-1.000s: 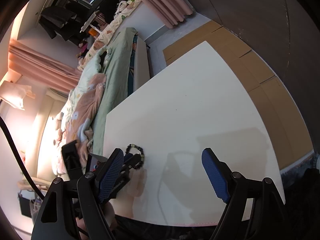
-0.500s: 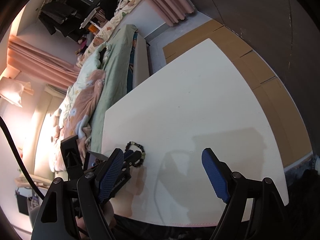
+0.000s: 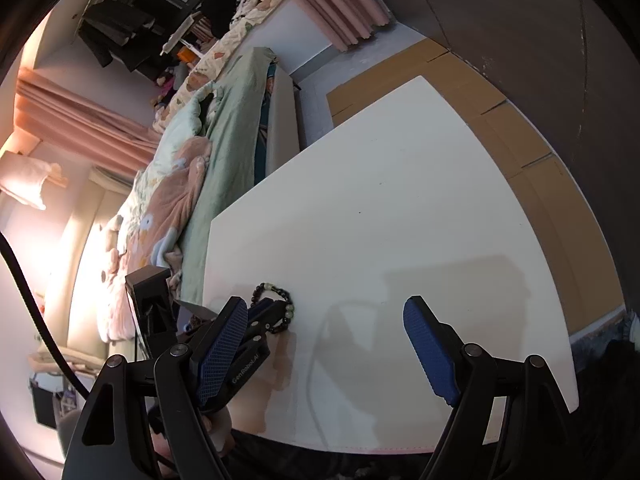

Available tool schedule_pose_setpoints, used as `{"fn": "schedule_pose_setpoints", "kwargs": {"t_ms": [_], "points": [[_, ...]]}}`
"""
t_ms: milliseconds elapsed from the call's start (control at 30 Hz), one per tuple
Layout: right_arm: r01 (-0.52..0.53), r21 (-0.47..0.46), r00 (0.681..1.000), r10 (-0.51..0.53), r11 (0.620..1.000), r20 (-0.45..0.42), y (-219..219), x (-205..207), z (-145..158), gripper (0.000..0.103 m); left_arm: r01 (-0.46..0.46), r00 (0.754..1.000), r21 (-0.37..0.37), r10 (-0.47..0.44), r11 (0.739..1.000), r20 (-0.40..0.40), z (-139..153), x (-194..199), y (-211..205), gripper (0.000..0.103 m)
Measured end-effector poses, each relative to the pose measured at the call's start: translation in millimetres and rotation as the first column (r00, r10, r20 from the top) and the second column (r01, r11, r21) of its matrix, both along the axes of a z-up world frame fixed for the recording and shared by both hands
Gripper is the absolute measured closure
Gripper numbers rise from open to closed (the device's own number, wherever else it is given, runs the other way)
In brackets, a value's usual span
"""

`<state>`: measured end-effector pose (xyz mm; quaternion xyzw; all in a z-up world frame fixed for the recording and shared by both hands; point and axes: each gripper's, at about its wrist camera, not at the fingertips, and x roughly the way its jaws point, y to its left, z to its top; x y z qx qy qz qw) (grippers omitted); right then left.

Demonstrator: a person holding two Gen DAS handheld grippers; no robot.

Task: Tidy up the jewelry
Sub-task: 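Lower the left tool onto the silver ring and close on it, then drop silver ring in box with left tool while right tool grasps bead bracelet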

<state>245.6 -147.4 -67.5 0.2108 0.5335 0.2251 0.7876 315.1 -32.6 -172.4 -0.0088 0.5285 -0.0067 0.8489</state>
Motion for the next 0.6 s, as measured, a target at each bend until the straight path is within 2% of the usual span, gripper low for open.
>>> {"fn": "schedule_pose_setpoints", "kwargs": {"t_ms": [133,200,300,333,600], "points": [[-0.008,-0.003,1.000,0.008,1.000,0.003,5,0,1,0.022,0.008,1.000,0.004,-0.008,1.000,0.005,-1,1,0,0.087],[-0.013,-0.005,1.000,0.013,1.000,0.004,6,-1,1,0.022,0.004,1.000,-0.004,-0.004,1.000,0.007,-1,1,2,0.091],[-0.016,-0.006,1.000,0.016,1.000,-0.001,10,0,-1,0.022,-0.013,1.000,-0.047,0.013,0.999,-0.002,1,1,8,0.091],[-0.016,-0.007,1.000,0.016,1.000,-0.004,10,0,-2,0.022,-0.020,1.000,-0.073,0.020,0.997,-0.001,3,0,11,0.091],[-0.039,-0.044,0.999,0.038,0.998,-0.010,37,4,-7,0.022,-0.030,0.995,-0.115,0.041,0.993,0.094,44,-17,28,0.091]]}}
